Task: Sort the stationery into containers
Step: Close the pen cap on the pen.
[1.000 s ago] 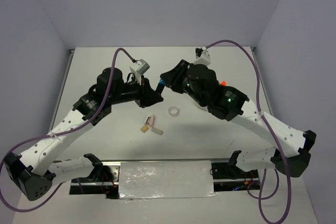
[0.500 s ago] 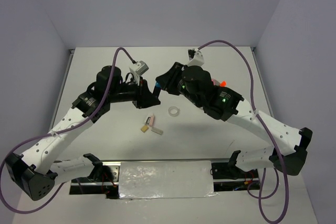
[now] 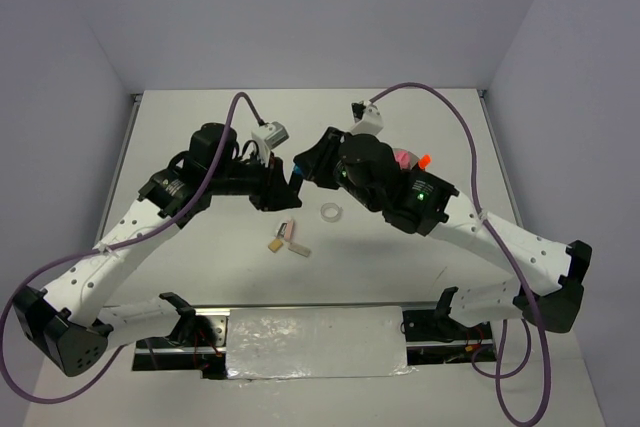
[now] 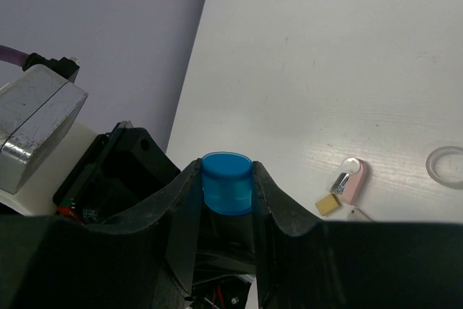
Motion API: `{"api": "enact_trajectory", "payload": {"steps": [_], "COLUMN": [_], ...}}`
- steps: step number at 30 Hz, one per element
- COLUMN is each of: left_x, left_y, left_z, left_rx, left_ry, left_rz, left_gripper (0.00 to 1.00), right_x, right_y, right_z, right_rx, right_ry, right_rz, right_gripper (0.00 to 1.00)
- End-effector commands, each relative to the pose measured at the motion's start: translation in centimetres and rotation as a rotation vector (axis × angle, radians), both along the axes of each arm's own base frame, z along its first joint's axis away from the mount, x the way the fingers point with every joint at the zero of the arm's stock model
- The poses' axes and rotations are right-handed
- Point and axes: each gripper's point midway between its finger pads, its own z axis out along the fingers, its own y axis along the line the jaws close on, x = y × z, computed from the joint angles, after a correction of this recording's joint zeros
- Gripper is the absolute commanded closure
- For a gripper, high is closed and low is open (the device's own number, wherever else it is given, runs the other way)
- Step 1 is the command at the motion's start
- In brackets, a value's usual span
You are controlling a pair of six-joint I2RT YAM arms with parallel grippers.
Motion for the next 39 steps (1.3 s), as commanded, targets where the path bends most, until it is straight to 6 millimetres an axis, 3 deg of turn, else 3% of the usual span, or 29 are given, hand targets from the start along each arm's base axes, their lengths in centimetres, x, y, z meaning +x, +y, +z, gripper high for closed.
{"api": "enact_trajectory", "payload": {"steps": [1,11,15,20,25,29,34,39], "left_x": [6.0,6.1,6.1,5.7,4.7,4.1,4.4,5.2], "left_y": [0.0,0.7,0.8,0.3,0.0,0.5,0.9,0.9], "left_z": [17.0,18.4,18.6,16.9,14.5,13.7,14.8,16.7], "left_rx": [-0.311,-0.334,-0.331,-0.343,-0.35,-0.363,-0.36,-0.354], "left_ry": [-0.635,-0.659,-0.664,-0.606,-0.542,-0.522,-0.551,-0.594], "left_rz": [0.136,0.14,0.136,0.103,0.07,0.091,0.118,0.138], "left_gripper": [1.0,1.0,1.0,1.0,1.0,1.0,1.0,1.0], "right_x": [-14.0,-16.5,-16.8,-15.3,-11.8,-11.0,-12.9,-13.8], "right_y": [1.9,2.7,1.9,1.8,0.2,0.4,2.0,2.6], "right_z": [-11.7,-13.7,-14.0,-11.0,-7.2,-5.3,-7.5,-8.1], "right_rx": [-0.275,-0.291,-0.331,-0.254,-0.244,-0.212,-0.209,-0.223], "right_ry": [0.422,0.458,0.444,0.359,0.285,0.242,0.309,0.313], "right_rz": [0.505,0.614,0.609,0.558,0.387,0.398,0.496,0.534], "right_gripper": [1.0,1.0,1.0,1.0,1.0,1.0,1.0,1.0]}}
